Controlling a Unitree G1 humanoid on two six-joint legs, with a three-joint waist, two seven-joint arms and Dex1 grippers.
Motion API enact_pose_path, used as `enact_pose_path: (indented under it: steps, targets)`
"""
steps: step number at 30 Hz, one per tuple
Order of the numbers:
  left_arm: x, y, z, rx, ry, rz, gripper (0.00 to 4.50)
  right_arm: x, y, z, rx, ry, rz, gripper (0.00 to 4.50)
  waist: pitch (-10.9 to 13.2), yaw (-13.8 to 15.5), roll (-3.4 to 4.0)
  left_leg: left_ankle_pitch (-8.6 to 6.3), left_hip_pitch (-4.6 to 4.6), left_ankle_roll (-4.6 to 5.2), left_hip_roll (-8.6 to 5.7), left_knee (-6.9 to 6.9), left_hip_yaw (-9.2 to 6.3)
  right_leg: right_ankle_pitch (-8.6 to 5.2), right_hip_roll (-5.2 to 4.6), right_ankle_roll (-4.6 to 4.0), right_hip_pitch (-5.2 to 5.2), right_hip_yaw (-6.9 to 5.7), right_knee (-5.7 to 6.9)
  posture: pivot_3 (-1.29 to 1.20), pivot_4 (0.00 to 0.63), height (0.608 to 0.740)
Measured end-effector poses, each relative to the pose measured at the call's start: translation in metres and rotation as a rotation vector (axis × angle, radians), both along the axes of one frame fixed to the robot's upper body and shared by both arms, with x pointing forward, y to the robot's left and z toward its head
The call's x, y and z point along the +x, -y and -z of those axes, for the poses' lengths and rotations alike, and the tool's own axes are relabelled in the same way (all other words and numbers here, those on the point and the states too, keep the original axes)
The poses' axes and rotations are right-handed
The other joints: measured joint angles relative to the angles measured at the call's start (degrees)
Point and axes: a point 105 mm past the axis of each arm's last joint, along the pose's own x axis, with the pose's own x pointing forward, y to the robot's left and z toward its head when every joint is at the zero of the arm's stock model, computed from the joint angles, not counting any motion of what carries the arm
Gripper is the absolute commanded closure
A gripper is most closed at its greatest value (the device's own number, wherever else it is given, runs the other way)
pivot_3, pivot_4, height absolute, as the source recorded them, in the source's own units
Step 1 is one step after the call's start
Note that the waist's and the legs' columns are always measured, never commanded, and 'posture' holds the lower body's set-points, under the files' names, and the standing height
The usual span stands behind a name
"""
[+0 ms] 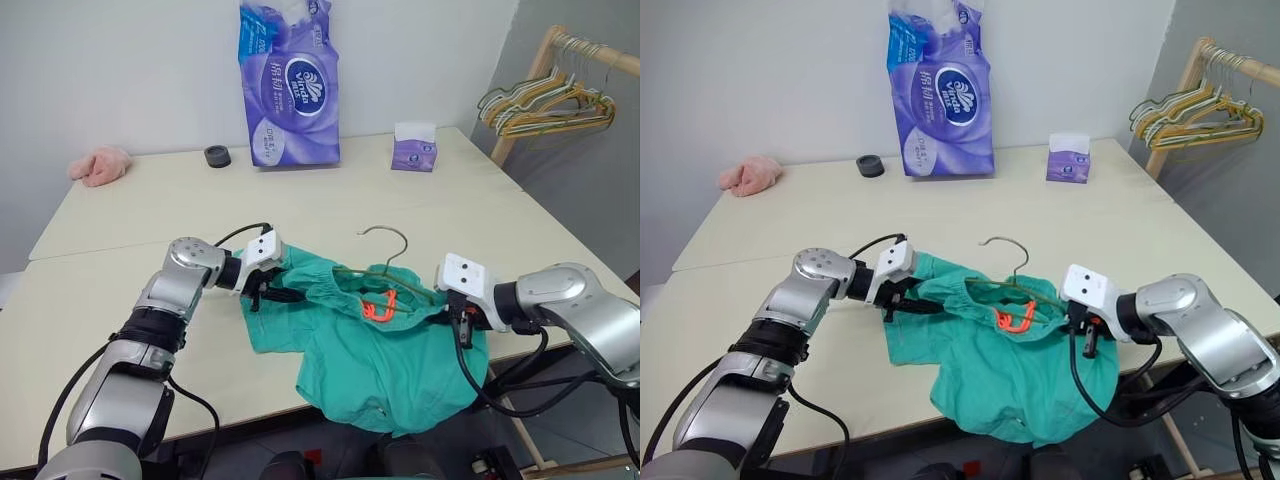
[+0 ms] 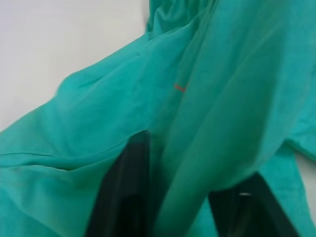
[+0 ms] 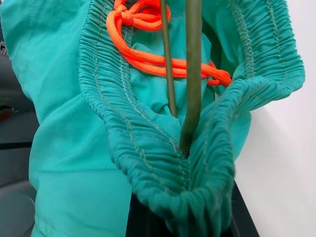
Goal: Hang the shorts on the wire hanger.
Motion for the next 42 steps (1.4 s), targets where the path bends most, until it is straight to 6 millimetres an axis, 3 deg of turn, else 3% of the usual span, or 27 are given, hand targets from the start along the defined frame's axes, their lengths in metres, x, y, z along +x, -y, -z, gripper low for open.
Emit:
enact_pose_path:
  steps: [2,18,30,33,42]
  targets:
    - [0.004,-0.001,-0.002,0.002,0.021,-0.003,4.45,-0.001,0.001,-0.001,-0.001,-0.002,-0.001,4.50,0.0,0.0,0.00,0.00,0.00,0.00,0.00,0.00,0.01,0.00,0.00,0.00,0.00,0.01,0.00,-0.21,0.016,0.740]
    - [0.029,0.001,-0.003,-0.013,0.163,-0.114,4.45,-0.014,0.023,0.012,-0.047,-0.064,0.051,4.50,0.0,0.0,-0.05,0.00,-0.01,0.00,0.00,0.00,0.02,0.00,-0.01,0.01,0.00,0.01,0.00,-0.21,0.014,0.740]
    - [0.020,0.012,-0.005,-0.039,0.158,-0.064,4.45,-0.014,0.016,0.010,0.001,-0.074,0.045,4.50,0.0,-0.1,-0.05,0.00,0.00,0.00,0.00,0.00,0.02,0.00,-0.01,0.01,0.00,0.01,0.02,-0.20,0.013,0.740]
    - [0.018,0.013,-0.005,-0.049,0.140,-0.067,3.86,-0.013,0.014,0.009,0.015,-0.077,0.057,4.50,0.0,0.0,-0.06,0.00,0.00,0.00,0.00,0.00,0.02,0.00,-0.01,0.01,0.00,0.01,0.02,-0.20,0.014,0.740]
    - [0.029,0.004,0.001,0.000,0.273,-0.132,1.11,-0.010,0.017,0.004,0.071,-0.112,0.137,4.50,-0.1,0.1,-0.06,0.00,0.00,0.00,0.00,0.00,0.01,0.01,-0.02,0.00,0.00,0.02,0.02,-0.21,0.018,0.740]
